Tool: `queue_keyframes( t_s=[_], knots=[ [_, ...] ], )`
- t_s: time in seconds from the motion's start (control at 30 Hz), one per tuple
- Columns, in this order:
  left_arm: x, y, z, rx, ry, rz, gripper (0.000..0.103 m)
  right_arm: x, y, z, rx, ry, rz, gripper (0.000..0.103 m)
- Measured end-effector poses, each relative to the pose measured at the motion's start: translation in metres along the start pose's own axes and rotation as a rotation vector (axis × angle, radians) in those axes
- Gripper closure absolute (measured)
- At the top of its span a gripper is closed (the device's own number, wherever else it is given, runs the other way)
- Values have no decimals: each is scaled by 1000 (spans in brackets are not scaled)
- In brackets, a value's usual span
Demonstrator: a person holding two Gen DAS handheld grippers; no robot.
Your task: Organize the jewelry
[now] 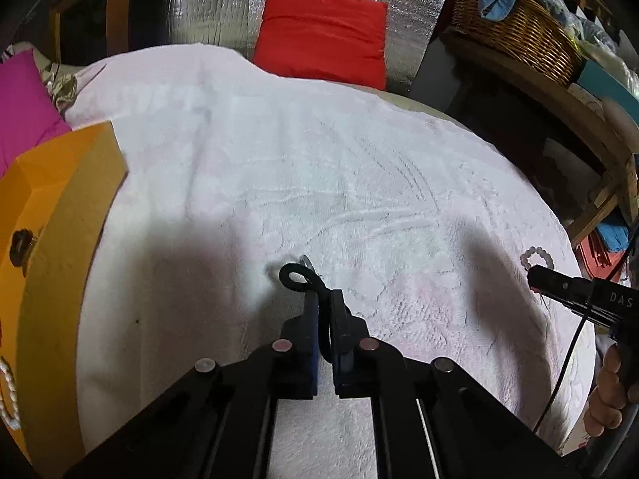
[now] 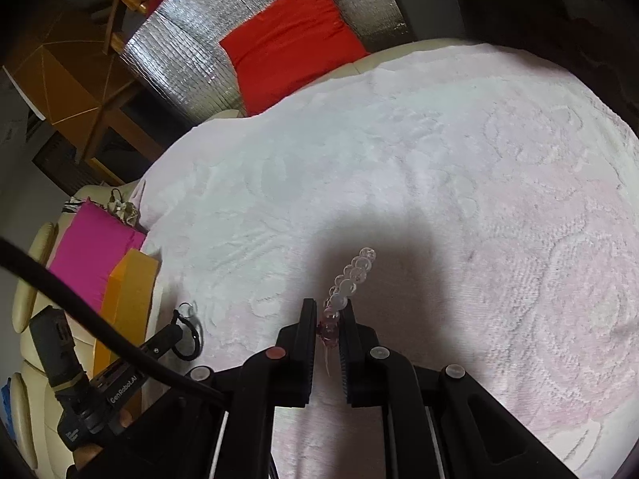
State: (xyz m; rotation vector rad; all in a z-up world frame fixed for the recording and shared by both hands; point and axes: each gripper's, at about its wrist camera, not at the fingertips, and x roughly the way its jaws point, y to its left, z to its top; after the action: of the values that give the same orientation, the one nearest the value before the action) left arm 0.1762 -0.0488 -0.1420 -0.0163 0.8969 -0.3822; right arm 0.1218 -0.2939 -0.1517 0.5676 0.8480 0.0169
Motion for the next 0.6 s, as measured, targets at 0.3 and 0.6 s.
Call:
queue_keyframes(
  t_s=[0.3,0.6],
  knots=[
    [-38,5,3,33,-91,16,98,6,23,-4,-24,-18,29,92],
    [-80,18,2,13,-180,-25,98,6,54,-13,-75,-50,71,92]
  ],
)
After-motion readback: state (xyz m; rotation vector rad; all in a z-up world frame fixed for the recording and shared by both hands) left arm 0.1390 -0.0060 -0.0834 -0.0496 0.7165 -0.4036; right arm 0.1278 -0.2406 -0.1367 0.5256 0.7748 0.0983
